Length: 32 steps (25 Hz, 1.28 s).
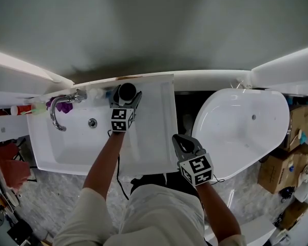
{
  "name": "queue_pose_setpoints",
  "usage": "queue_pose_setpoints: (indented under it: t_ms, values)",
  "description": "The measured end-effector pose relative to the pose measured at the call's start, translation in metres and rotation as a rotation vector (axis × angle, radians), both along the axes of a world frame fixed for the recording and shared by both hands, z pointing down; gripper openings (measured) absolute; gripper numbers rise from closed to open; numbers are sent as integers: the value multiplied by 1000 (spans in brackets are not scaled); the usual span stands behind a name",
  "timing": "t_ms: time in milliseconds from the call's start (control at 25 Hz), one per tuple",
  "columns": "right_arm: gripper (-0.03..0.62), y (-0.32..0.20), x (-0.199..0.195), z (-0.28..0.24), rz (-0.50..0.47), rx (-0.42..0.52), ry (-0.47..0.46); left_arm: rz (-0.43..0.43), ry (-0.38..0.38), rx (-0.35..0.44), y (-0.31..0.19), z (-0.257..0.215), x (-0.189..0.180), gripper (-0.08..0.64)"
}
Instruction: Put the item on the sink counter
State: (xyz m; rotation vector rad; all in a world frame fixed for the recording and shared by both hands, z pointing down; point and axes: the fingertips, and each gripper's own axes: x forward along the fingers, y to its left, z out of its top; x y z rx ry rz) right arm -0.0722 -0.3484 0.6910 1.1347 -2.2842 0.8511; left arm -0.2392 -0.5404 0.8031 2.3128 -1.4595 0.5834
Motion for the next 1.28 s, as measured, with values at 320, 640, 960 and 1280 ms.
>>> queue_pose_setpoints:
  t_ms: [320, 640, 960, 1280]
  values:
    - [11, 4, -7, -2, -11, 6, -5, 26, -25, -34, 5, 1, 3, 423]
    - [11, 11, -8, -19, -22, 39, 3, -18, -16, -11, 11, -26, -5, 439]
    - [11, 19, -9, -49, -16, 102, 0, 9, -24, 79, 50, -89, -3, 437]
    - [11, 51, 3, -88, 3, 178, -3, 35, 64, 137, 119, -163, 6, 434]
